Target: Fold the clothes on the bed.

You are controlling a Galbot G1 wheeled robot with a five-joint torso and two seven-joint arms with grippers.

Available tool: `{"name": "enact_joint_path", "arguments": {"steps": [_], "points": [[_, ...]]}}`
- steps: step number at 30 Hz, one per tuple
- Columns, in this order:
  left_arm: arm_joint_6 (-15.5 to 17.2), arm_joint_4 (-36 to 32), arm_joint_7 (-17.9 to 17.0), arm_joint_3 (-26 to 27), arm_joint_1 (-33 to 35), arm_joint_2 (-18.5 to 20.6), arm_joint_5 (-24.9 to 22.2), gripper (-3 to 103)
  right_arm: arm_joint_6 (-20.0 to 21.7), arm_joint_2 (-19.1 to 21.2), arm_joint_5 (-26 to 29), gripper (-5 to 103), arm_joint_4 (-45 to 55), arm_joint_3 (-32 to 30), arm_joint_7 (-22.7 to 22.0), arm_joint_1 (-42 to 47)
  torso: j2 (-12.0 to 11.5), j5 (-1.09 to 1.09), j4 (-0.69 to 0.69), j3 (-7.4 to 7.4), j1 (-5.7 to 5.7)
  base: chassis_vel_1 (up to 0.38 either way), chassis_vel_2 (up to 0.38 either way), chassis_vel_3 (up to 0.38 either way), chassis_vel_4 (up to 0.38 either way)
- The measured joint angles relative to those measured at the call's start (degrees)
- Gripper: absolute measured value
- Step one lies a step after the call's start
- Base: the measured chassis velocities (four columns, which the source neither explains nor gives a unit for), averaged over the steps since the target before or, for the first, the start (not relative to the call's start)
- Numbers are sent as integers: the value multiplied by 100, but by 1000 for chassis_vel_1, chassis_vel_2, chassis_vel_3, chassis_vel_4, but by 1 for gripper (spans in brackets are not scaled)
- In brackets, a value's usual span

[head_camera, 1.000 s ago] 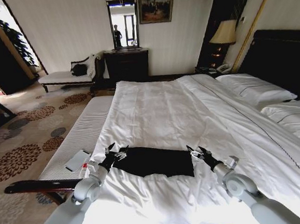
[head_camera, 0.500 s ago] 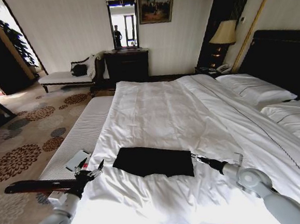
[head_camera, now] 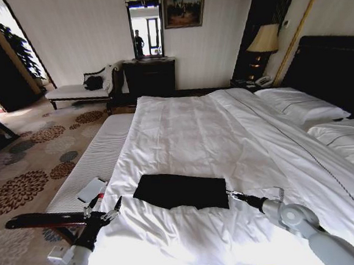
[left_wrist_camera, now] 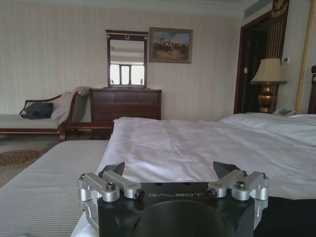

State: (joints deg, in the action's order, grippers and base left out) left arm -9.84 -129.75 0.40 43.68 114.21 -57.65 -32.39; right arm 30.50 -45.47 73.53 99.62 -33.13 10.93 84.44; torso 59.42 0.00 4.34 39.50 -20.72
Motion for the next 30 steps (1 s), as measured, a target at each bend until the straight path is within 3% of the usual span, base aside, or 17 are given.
{"name": "enact_joint_path", "arguments": {"steps": [28, 30], "points": [[62, 4, 0, -56, -61, 14, 107, 100, 164, -369, -122, 101, 17, 445, -159, -370, 0, 0, -1, 0, 0, 0, 0, 0, 0], [63, 4, 0, -56, -61, 14, 106, 100, 173, -383, -130, 96, 5, 457, -177, -384, 0, 0, -1, 0, 0, 0, 0, 0, 0]]}}
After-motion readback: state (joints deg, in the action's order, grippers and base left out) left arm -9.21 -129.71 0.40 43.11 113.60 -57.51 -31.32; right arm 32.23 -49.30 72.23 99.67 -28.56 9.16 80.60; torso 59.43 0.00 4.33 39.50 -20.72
